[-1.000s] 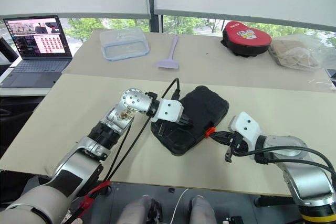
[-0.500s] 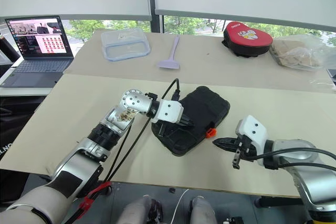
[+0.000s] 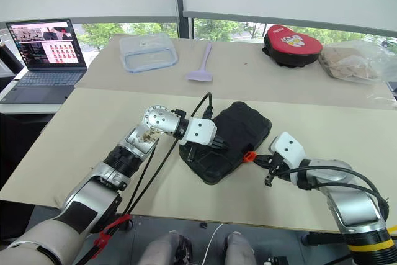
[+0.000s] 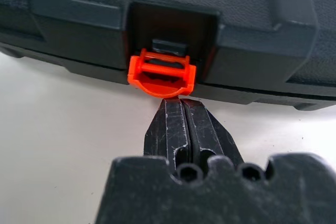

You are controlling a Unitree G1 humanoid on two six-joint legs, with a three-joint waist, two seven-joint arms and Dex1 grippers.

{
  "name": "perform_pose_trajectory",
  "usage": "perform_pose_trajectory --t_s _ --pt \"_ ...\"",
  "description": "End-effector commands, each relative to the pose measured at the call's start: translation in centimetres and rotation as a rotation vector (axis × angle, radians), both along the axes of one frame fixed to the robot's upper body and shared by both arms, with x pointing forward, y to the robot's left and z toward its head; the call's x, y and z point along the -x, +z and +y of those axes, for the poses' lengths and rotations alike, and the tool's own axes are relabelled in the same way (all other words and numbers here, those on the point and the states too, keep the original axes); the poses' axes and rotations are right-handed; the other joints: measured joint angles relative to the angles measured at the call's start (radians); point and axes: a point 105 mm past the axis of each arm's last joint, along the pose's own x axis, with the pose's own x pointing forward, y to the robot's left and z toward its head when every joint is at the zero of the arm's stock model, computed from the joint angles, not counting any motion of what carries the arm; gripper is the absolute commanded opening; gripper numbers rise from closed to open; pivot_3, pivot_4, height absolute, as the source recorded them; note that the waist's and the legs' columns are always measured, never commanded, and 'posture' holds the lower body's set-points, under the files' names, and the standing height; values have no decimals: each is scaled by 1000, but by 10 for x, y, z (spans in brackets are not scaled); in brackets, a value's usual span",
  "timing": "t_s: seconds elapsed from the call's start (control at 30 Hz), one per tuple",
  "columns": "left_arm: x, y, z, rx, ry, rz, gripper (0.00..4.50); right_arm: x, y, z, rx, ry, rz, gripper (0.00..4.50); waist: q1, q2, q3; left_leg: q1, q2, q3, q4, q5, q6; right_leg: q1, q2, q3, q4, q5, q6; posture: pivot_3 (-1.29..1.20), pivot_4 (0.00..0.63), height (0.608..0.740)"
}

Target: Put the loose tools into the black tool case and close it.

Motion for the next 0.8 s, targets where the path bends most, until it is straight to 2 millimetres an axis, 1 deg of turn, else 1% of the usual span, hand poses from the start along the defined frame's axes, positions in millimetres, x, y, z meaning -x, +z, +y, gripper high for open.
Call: perform_pose_trajectory --t_s 0.03,0.27,0.47,0.73,0.8 --pt "0 -31 7 -105 26 52 107 3 45 17 -69 74 -129 0 -3 0 0 0 0 0 0 0 0 0 0 0 0 0 0 0 150 731" --pt "-1 -32 5 -97 29 57 107 5 41 14 -60 58 -95 0 -5 0 0 1 0 0 0 0 0 0 0 0 0 1 -1 0 150 731" --pt "-4 -33 10 -98 49 61 107 8 42 7 -55 48 -84 0 -5 1 0 1 0 0 0 0 0 0 0 0 0 1 -1 0 150 731" --pt "-3 -32 8 -88 51 62 107 5 42 17 -85 58 -79 0 -1 1 -1 1 0 0 0 0 0 1 -1 0 -1 1 -1 0 150 731" --pt "-4 -32 8 -88 53 61 107 6 42 16 -75 64 -79 0 0 1 -1 1 0 0 0 0 0 1 -1 0 -1 1 -1 0 150 731"
